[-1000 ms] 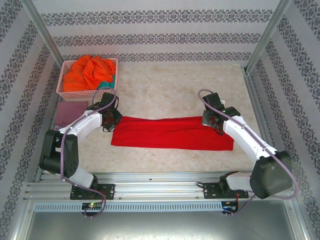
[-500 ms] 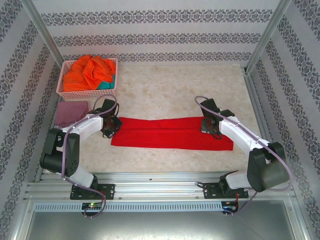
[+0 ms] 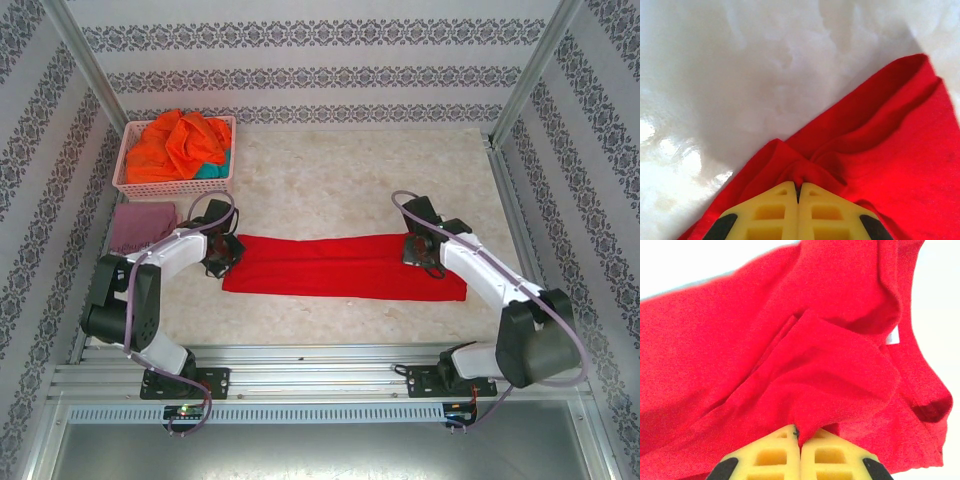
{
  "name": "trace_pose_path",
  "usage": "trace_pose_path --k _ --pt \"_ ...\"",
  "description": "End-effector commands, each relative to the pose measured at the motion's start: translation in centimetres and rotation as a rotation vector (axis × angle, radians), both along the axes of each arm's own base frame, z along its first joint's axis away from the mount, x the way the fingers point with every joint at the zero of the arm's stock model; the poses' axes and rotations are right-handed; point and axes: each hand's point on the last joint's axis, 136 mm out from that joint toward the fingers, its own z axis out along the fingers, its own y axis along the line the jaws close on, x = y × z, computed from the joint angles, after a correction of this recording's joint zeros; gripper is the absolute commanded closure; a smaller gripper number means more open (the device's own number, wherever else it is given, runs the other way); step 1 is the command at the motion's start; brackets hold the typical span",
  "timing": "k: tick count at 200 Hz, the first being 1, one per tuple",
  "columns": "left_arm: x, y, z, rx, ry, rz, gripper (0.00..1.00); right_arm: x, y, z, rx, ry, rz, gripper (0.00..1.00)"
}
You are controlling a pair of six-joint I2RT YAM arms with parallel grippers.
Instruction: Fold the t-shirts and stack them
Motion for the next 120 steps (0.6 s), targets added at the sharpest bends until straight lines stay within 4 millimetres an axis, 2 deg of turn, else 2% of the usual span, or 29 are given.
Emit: trace_pose_path --k 1,34,76,97,120 --pt "0.6 1.0 2.2 0.032 -0.041 0.015 1.0 -0.4 -1.0 2.4 -0.055 -0.035 -0.001 1.0" --pt "0.0 1.3 2.6 0.041 -0.046 0.018 1.0 -0.8 -0.8 1.8 -0.047 -0.012 0.006 1.0" --pt "0.2 1.5 1.0 0.048 -0.024 0.019 1.0 -1.1 0.3 -0.6 -0.002 0.035 0.005 1.0" --pt "2.3 1.2 1.8 0.04 -0.069 0.01 1.0 -0.4 0.5 0.1 -0.004 0.012 0.017 1.0" --pt "6.5 1.2 4.5 0.062 -0.162 -0.006 1.0 1.2 0.5 1.8 -0.022 -0.032 0.037 1.0"
